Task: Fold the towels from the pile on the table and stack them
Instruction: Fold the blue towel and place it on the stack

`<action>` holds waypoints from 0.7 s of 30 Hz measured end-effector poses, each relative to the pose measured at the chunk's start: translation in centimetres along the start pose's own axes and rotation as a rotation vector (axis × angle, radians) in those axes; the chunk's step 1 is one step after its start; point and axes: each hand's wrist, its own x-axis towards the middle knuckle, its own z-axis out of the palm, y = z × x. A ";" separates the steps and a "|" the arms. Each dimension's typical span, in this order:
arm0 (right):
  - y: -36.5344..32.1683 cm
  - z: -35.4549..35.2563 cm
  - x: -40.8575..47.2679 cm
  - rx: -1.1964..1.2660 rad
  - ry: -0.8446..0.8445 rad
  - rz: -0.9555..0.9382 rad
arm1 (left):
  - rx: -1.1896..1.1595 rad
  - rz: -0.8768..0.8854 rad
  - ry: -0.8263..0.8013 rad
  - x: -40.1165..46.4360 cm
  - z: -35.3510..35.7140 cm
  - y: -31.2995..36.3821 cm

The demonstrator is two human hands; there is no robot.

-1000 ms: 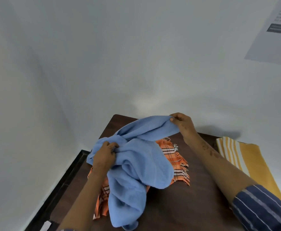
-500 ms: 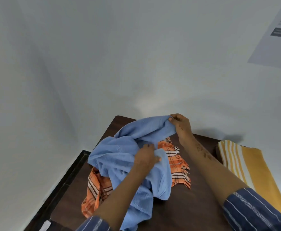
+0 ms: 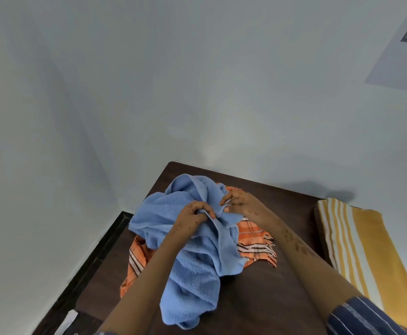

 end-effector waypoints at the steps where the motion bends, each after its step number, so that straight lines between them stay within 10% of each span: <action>1: 0.0 -0.1 -0.1 0.083 0.033 0.013 | -0.034 -0.030 0.029 0.2 0.1 -0.2; 10: 0.4 2.2 -2.9 0.016 0.336 0.016 | 0.053 -0.078 0.122 1.1 1.1 -1.5; 21: 0.9 3.9 -5.5 -0.208 0.122 0.096 | 0.004 -0.115 0.231 1.5 1.0 -1.7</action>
